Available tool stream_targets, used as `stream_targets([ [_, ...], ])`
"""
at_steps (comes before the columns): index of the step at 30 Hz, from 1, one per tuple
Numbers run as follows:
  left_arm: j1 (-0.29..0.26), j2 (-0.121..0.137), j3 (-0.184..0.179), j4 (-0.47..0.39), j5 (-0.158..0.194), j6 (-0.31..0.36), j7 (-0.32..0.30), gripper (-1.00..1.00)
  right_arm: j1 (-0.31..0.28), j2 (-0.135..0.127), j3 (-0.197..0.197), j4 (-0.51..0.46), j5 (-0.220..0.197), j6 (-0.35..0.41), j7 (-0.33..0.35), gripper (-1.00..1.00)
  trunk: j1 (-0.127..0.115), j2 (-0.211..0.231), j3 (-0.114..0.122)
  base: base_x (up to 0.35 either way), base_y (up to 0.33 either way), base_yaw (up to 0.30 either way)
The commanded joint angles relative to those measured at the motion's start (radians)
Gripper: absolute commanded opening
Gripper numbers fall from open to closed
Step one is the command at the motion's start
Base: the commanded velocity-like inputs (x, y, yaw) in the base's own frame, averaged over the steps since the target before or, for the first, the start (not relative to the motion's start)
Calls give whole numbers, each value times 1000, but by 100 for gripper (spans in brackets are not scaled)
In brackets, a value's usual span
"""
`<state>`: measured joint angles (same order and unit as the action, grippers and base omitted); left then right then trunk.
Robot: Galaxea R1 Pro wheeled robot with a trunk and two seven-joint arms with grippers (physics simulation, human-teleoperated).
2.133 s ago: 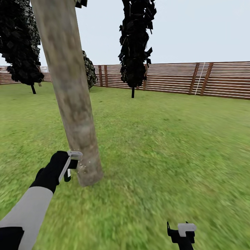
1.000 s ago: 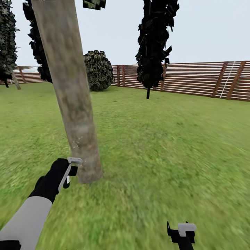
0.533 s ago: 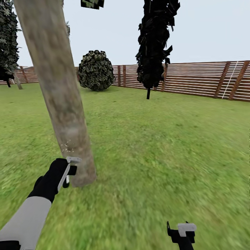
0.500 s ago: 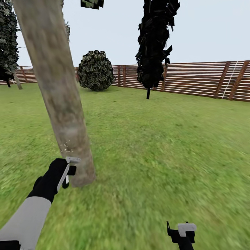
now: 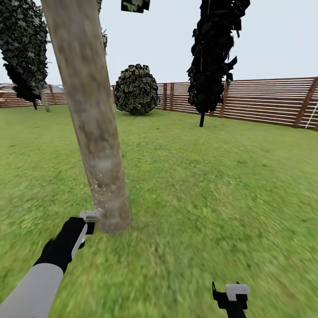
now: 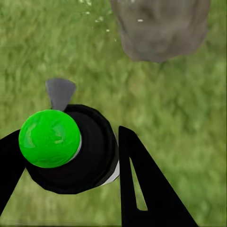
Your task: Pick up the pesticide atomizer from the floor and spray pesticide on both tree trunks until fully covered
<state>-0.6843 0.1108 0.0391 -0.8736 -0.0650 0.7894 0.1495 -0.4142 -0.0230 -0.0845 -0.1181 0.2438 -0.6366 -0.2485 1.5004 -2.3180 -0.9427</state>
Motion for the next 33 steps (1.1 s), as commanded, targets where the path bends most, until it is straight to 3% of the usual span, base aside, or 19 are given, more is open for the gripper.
stream_targets([
  [1,0,0,0,32,11,-35,8,-100,0,0,0,0,0,0,0,100,0,0,0,0,0,93],
  [4,1,0,-1,87,43,-86,15,-100,0,-1,0,0,0,0,0,100,0,0,0,13,-11,32],
  [10,23,2,0,100,54,-111,17,-100,0,-1,0,0,0,0,0,100,0,0,0,149,-170,3],
  [18,31,6,1,109,58,-135,22,-100,0,0,0,0,0,0,0,100,0,0,0,233,-189,73],
  [23,31,14,1,261,56,-147,22,-100,0,0,0,0,0,0,0,100,0,0,0,238,-184,274],
  [33,35,6,1,278,59,-180,28,-100,0,-2,-1,0,0,0,-2,100,0,0,0,225,-193,92],
])
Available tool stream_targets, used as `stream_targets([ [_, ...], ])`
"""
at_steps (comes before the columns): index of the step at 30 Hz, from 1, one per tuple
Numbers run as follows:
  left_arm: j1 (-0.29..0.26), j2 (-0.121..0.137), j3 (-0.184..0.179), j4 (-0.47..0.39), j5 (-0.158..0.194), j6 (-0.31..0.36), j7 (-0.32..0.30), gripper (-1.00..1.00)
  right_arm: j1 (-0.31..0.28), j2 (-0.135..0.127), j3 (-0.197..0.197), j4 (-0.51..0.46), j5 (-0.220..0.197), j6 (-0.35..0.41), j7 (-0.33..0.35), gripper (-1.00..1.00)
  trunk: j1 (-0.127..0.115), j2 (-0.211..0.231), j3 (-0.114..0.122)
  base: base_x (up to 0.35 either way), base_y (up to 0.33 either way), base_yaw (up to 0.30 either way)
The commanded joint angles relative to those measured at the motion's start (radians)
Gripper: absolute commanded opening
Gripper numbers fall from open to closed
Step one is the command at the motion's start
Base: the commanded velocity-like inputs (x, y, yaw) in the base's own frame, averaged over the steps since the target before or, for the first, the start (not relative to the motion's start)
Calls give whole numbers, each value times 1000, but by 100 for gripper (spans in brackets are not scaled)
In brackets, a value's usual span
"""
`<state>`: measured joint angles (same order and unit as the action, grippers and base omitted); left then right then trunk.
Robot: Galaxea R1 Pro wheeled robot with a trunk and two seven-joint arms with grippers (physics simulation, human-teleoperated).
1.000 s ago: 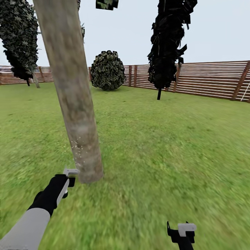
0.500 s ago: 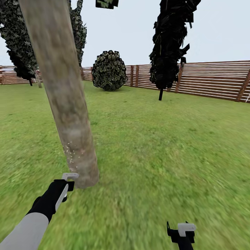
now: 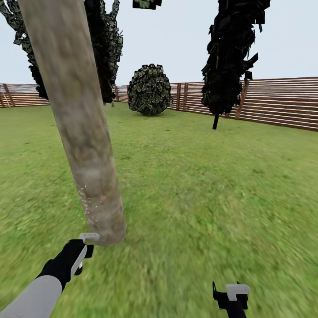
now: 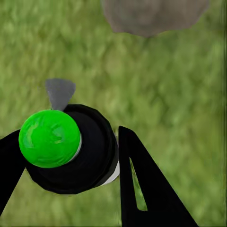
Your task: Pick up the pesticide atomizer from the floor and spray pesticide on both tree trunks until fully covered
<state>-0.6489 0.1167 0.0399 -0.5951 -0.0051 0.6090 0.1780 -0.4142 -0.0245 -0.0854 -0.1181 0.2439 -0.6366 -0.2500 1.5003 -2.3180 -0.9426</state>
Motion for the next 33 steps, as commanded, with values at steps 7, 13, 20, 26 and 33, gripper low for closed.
stream_targets([
  [7,0,0,0,0,19,0,0,-100,0,0,1,0,0,0,0,100,0,0,0,40,-264,0],
  [13,0,4,0,0,20,8,-6,-100,0,1,1,0,0,0,0,100,0,0,0,1,-144,165],
  [20,0,3,-2,-1,23,17,-11,-100,0,2,1,0,0,0,0,100,0,0,0,0,-6,258],
  [26,0,-1,-5,-2,22,20,-11,-100,0,2,1,0,0,0,0,100,0,0,0,66,-200,34],
  [33,0,-2,-4,-2,23,20,-11,-100,0,2,1,0,0,0,0,100,0,0,0,33,-267,1],
])
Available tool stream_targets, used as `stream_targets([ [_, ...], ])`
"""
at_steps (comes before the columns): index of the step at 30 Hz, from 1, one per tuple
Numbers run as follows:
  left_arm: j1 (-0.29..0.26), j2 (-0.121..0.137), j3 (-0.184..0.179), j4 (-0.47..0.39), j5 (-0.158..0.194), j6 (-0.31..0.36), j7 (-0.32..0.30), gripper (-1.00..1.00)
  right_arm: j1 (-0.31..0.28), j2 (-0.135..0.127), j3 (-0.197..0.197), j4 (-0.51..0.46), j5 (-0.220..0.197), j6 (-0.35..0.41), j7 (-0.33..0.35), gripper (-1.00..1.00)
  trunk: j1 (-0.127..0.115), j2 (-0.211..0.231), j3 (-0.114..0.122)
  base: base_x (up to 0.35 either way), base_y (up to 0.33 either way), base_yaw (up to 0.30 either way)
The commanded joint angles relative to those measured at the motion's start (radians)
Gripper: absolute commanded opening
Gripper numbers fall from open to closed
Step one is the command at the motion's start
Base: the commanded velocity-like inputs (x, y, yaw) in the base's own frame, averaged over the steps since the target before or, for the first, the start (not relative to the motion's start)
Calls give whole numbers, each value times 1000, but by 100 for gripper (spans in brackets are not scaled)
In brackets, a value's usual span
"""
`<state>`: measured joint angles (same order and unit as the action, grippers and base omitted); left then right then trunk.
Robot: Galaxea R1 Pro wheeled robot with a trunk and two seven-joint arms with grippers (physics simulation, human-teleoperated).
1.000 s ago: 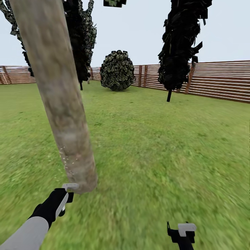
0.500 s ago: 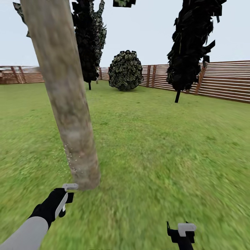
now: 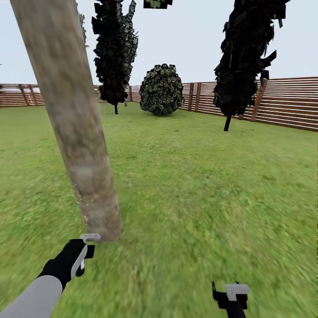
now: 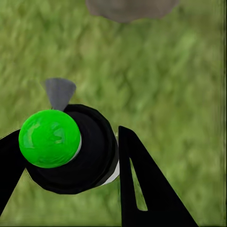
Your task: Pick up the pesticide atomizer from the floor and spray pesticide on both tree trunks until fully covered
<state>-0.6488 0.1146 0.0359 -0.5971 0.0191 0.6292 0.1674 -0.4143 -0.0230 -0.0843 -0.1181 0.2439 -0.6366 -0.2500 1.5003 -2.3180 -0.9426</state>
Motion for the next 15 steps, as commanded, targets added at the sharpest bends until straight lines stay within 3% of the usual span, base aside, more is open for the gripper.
stream_targets([
  [1,0,0,0,0,-1,0,0,-100,0,0,0,0,0,0,0,100,0,0,0,1,-272,0],
  [10,0,-1,1,-1,-1,0,0,-100,0,0,0,0,0,0,0,100,0,0,0,0,-273,4],
  [15,0,-1,1,-1,-1,0,0,-100,0,0,0,0,0,0,0,100,0,0,0,0,-273,204],
])
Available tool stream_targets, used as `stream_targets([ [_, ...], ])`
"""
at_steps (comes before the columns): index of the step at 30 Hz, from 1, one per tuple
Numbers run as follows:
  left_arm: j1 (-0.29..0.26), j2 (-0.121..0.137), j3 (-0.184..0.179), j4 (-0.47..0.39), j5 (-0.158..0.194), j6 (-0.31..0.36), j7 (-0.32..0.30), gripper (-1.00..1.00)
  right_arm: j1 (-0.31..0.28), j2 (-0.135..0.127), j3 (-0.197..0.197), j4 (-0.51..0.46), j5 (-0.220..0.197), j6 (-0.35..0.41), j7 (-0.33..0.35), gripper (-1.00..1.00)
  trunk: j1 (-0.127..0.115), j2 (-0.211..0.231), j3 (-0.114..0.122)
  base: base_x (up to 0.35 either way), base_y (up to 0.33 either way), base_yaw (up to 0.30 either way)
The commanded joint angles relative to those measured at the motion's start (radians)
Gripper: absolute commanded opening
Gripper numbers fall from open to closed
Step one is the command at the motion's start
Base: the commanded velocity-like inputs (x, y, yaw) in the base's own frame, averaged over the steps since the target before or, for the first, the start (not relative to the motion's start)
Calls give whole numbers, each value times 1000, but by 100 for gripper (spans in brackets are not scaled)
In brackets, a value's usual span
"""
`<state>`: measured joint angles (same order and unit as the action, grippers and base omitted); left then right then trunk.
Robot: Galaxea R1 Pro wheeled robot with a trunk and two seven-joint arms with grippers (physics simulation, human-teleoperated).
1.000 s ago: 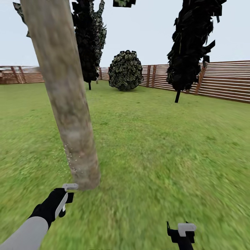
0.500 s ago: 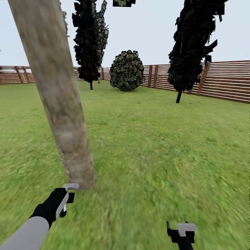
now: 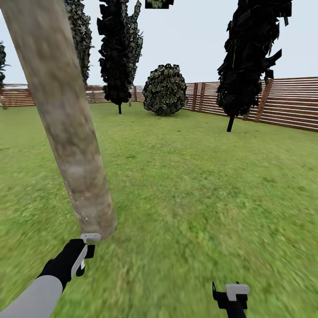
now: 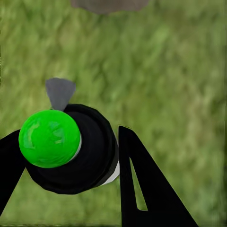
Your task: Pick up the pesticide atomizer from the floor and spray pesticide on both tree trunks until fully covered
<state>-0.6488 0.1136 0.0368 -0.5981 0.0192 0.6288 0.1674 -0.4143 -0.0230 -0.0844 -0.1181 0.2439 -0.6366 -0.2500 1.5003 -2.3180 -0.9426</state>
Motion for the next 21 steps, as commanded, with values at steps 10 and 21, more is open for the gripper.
stream_targets([
  [10,0,1,0,1,-5,-1,0,-100,0,0,0,0,0,0,0,100,0,0,0,8,-273,252],
  [21,0,1,2,0,-5,-1,1,-100,0,0,0,0,0,0,0,100,0,0,0,117,-264,9],
])
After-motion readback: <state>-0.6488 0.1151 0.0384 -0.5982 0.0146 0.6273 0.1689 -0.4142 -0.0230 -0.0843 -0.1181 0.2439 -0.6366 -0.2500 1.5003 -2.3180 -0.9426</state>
